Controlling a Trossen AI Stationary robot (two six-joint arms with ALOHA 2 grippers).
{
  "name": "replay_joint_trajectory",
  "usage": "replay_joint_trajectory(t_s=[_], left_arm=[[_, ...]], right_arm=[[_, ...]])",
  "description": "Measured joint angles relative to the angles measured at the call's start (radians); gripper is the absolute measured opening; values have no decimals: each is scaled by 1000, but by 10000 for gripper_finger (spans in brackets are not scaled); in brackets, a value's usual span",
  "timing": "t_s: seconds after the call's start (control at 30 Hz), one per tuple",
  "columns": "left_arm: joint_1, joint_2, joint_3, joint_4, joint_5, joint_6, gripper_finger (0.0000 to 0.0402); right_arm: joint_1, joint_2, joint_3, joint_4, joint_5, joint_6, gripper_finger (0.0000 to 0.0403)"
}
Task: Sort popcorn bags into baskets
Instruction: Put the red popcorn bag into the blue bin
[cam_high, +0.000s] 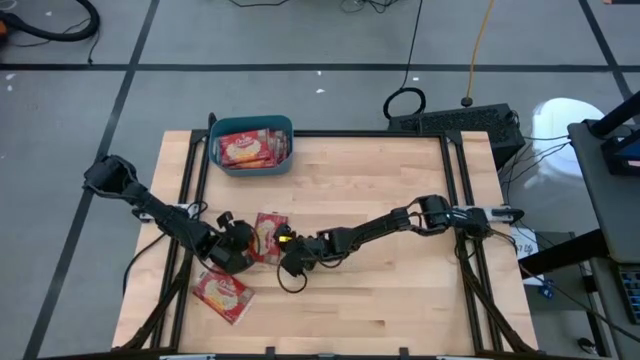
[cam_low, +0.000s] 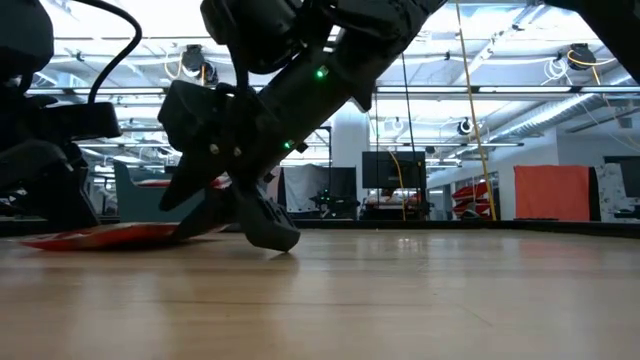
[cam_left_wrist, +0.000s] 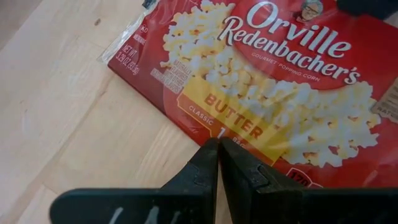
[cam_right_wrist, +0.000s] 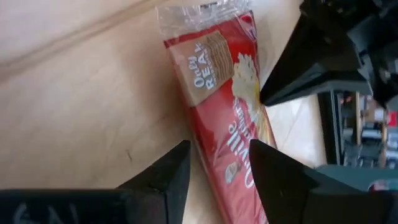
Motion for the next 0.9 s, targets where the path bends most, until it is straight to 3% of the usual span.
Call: replay_joint_trajectory(t_s=[0.27, 0.67, 0.9], left_arm=[[0, 0, 0, 9, 0, -4, 26], [1, -1, 11, 40, 23, 10, 26], [-17, -120, 87, -41, 90, 62, 26]], right_arm=[[-29, 30, 1, 83, -113, -183, 135], [-20, 29, 0, 110, -121, -67, 12], [34, 29, 0, 112, -37, -46, 25]])
